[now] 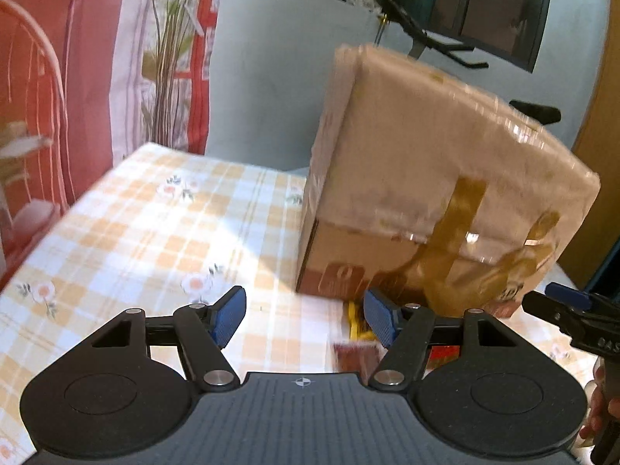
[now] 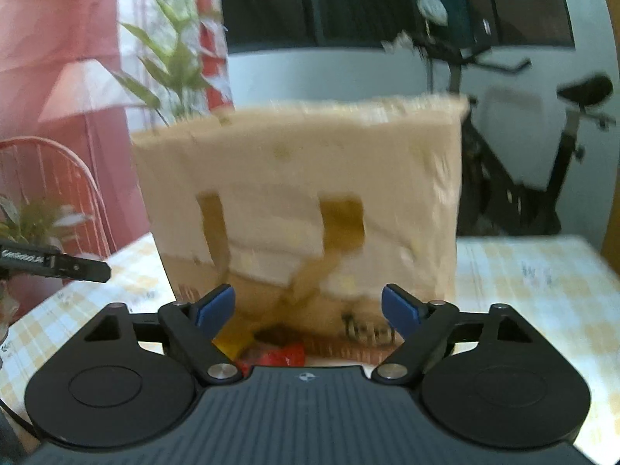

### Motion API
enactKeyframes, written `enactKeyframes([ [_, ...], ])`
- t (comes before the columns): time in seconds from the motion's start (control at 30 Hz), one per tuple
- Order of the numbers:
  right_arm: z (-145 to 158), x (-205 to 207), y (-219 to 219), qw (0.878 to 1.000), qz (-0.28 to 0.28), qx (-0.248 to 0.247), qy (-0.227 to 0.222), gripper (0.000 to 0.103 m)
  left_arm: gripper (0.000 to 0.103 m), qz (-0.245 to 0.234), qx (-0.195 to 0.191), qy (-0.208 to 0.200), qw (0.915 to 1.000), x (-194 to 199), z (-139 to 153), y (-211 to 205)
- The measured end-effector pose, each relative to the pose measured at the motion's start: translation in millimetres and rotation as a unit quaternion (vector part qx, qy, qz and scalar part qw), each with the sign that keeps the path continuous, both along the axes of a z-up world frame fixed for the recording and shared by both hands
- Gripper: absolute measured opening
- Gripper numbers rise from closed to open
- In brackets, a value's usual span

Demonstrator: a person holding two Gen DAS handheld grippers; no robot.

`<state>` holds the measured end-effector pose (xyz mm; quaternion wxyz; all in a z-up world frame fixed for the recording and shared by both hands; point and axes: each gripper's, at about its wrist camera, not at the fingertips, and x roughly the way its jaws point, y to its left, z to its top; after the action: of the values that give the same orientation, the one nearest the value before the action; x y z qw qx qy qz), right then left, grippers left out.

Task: Organize snacks
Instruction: 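Move both grippers from the box back to the snack pile, then grasp the red candy wrapper with the right gripper while the left gripper grasps the clear jerky packet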

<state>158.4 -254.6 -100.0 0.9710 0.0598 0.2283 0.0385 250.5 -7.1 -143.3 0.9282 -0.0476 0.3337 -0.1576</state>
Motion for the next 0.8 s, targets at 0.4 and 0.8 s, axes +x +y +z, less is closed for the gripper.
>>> enactKeyframes([
  [0.4, -37.4, 31.1, -0.1, 0.995, 0.035, 0.019, 0.087, 0.067, 0.063, -0.004, 0.009, 0.024, 0.9997, -2.0, -27.5, -6.4],
  [0.8, -61.7, 60.5, 21.9, 0.989, 0.073, -0.005, 0.130, 0.045, 0.063, -0.009, 0.007, 0.041, 0.9991, -14.1, -36.0, -12.1],
])
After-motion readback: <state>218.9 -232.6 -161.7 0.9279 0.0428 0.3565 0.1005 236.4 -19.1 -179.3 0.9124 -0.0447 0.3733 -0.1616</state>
